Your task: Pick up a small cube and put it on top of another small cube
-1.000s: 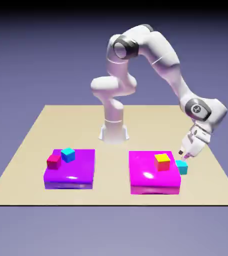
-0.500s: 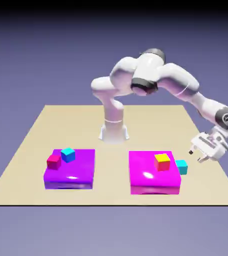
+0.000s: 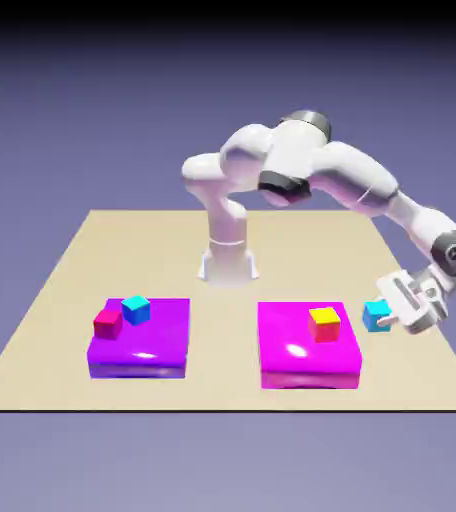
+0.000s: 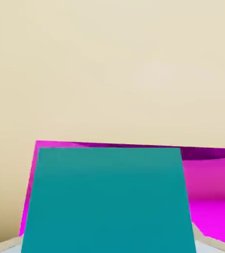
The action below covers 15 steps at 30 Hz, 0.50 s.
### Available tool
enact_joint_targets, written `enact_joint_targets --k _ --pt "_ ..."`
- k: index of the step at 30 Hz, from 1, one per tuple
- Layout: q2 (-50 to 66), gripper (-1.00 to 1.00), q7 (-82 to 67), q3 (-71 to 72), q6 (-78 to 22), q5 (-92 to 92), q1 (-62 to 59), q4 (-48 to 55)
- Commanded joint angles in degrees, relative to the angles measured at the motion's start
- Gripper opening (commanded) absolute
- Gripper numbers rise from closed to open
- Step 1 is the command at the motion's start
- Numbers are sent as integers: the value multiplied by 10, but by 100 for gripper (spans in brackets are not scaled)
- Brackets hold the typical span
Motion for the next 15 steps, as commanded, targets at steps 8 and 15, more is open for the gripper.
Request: enact_joint_targets --k 8,15 --pt "-155 -100 -79 -80 -8 126 -60 15" --pt "-169 100 -60 -85 71 114 -107 -85"
